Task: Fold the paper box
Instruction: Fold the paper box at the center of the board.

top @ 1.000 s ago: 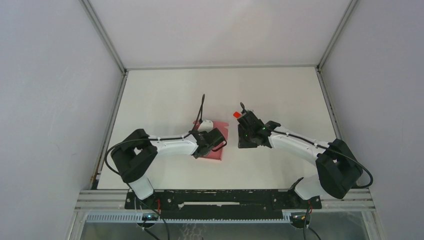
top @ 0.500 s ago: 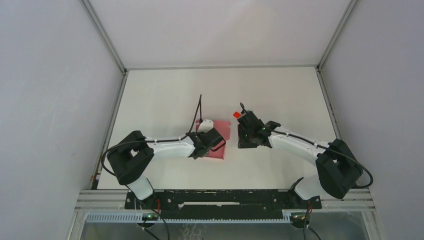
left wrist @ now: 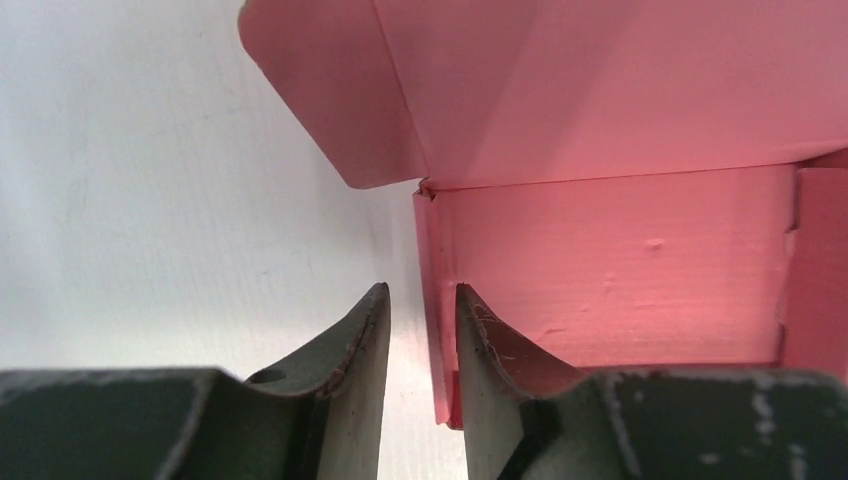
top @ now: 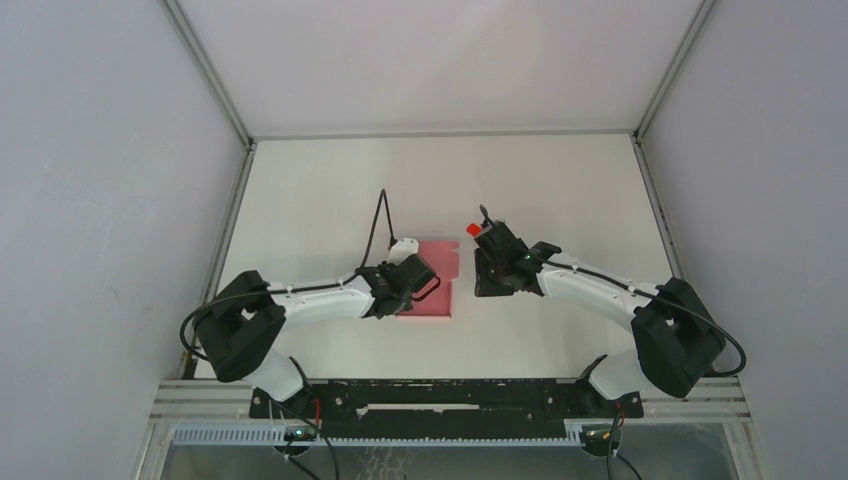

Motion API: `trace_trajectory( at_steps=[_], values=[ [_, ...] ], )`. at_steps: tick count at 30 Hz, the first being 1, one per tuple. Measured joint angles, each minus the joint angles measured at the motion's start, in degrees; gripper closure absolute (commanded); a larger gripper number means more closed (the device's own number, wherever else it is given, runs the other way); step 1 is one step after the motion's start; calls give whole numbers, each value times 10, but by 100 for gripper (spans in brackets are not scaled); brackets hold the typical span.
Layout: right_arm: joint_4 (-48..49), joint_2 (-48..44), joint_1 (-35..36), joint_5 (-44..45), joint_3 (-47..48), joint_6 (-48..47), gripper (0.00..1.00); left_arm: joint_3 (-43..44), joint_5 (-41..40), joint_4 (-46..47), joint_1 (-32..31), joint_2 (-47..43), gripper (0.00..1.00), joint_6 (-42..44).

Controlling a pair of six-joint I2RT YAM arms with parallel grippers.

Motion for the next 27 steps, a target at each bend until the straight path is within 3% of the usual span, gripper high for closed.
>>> trace_trajectory(
  at_steps=[16,27],
  values=[
    [4,0,0,-10,0,-8,58,-5,19,36,10,-29,65,15],
    [6,2,0,-12,0,-10,58,-5,18,37,13,-18,73,15]
  ],
)
